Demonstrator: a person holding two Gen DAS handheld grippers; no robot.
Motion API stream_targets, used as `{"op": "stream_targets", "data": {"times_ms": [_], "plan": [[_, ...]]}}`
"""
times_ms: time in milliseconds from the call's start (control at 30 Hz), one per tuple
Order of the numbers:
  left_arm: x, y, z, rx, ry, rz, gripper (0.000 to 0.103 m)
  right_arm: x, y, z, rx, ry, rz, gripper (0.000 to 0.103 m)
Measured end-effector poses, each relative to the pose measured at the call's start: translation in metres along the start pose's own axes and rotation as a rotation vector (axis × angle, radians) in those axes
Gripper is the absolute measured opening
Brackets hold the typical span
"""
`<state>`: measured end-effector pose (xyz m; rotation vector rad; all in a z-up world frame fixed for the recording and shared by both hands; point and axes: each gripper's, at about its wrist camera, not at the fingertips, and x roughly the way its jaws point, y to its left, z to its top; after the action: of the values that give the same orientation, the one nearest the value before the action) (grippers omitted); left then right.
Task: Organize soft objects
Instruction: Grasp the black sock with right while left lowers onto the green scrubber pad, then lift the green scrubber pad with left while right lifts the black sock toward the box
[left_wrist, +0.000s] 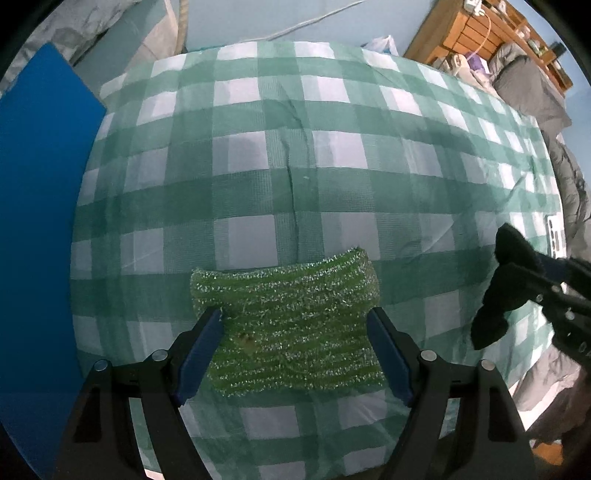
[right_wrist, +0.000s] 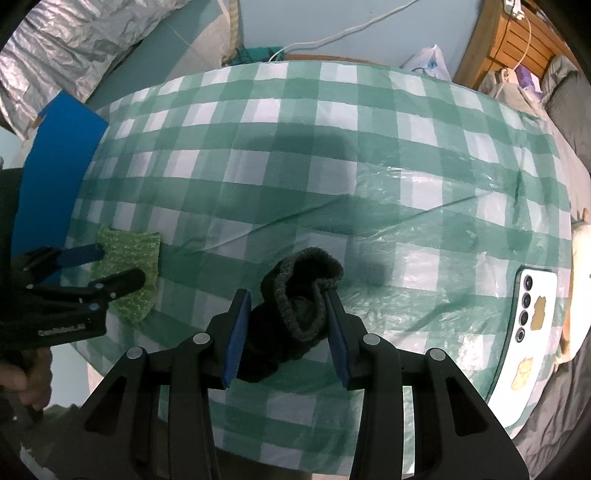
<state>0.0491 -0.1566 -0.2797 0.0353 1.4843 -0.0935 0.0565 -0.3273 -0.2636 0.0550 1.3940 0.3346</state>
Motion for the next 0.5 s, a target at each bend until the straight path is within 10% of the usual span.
{"op": "stream_targets", "data": {"times_ms": [500], "plan": [[-0.01, 0.008, -0.011, 0.018, -0.057, 0.055, 0.018, -0.005, 0.006, -0.001, -0.031, -0.016, 0.011, 0.039]]}}
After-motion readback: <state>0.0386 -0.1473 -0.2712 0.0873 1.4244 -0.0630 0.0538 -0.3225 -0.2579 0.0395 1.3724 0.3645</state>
